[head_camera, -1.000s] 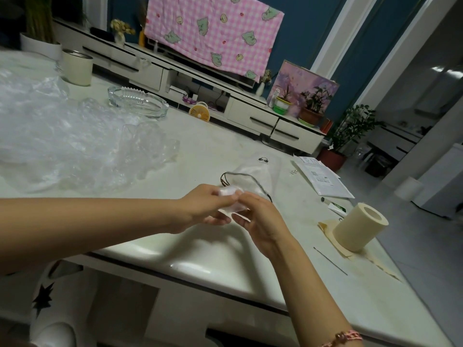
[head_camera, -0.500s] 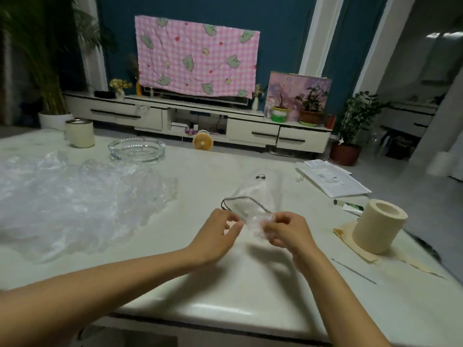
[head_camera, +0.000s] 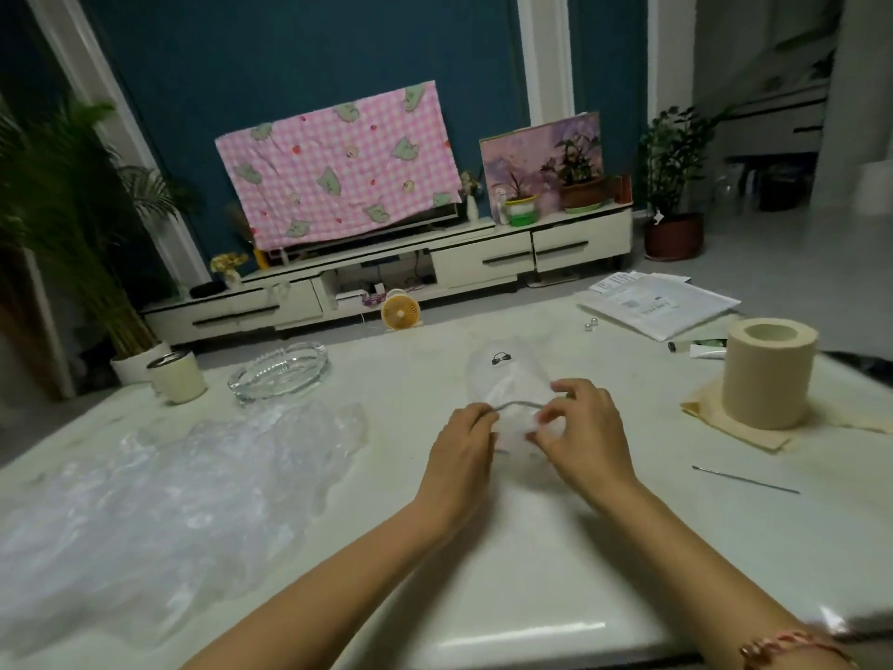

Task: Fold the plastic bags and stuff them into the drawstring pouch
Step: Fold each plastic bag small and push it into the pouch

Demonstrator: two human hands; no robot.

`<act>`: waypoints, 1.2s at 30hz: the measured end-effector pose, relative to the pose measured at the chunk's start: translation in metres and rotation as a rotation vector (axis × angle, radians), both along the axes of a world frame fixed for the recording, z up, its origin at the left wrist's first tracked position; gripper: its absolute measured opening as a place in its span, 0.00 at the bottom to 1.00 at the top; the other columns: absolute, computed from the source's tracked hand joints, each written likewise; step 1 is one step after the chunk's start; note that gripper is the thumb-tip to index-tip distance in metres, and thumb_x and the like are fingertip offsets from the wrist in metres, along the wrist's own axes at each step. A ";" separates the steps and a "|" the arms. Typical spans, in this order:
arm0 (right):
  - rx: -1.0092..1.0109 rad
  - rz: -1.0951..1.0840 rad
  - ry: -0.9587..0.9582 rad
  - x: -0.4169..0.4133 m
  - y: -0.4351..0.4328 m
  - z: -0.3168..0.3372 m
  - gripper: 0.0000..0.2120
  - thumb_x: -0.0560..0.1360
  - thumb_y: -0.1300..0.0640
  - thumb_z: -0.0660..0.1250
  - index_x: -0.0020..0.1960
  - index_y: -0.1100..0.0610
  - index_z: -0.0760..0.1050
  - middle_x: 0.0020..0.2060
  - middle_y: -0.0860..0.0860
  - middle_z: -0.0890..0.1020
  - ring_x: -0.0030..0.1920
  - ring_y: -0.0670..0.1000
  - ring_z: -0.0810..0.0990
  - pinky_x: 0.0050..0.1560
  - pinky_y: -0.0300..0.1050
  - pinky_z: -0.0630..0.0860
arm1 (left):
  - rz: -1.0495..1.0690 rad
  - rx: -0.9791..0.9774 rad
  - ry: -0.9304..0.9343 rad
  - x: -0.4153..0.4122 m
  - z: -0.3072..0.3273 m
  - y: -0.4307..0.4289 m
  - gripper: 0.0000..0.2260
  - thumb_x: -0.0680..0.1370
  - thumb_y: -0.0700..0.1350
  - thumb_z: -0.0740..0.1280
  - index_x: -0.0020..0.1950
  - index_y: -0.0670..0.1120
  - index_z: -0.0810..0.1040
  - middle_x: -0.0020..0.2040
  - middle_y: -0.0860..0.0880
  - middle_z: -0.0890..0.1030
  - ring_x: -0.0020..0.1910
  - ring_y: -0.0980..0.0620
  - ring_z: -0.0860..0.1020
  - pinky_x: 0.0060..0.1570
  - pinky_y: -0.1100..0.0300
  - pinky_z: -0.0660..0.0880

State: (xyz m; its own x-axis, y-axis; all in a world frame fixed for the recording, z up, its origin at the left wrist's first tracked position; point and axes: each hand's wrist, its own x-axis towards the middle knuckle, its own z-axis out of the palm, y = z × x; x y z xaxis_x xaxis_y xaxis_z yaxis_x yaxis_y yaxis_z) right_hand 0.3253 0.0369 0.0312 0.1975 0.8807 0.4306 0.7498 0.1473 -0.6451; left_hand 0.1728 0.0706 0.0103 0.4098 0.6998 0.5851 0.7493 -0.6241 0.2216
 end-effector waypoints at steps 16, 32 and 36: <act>-0.063 -0.082 -0.494 -0.055 0.050 -0.017 0.13 0.78 0.65 0.56 0.61 0.58 0.65 0.55 0.55 0.74 0.56 0.57 0.76 0.43 0.47 0.70 | -0.067 0.219 0.066 -0.042 0.001 -0.006 0.07 0.74 0.42 0.59 0.52 0.46 0.71 0.40 0.44 0.78 0.36 0.45 0.76 0.34 0.57 0.72; 0.017 0.224 -0.192 -0.078 0.054 0.038 0.16 0.75 0.62 0.61 0.63 0.57 0.71 0.60 0.54 0.73 0.61 0.55 0.69 0.61 0.46 0.64 | 0.793 -0.004 -0.015 -0.183 0.038 0.029 0.11 0.78 0.41 0.62 0.60 0.42 0.77 0.54 0.43 0.80 0.58 0.42 0.71 0.58 0.52 0.61; -0.186 0.447 0.255 -0.091 0.040 0.049 0.10 0.76 0.55 0.65 0.56 0.58 0.75 0.53 0.55 0.79 0.51 0.51 0.77 0.50 0.44 0.73 | 0.481 0.050 -0.293 -0.157 0.061 0.004 0.09 0.76 0.41 0.68 0.55 0.44 0.76 0.41 0.52 0.76 0.42 0.54 0.75 0.43 0.65 0.71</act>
State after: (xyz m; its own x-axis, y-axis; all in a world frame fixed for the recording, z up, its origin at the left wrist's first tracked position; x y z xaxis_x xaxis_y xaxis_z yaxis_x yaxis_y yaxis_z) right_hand 0.2346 0.0769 0.0804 -0.1359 0.9594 0.2473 0.4562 0.2821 -0.8440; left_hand 0.0160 0.0747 0.0710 -0.1332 0.7363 0.6635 0.8634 -0.2425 0.4425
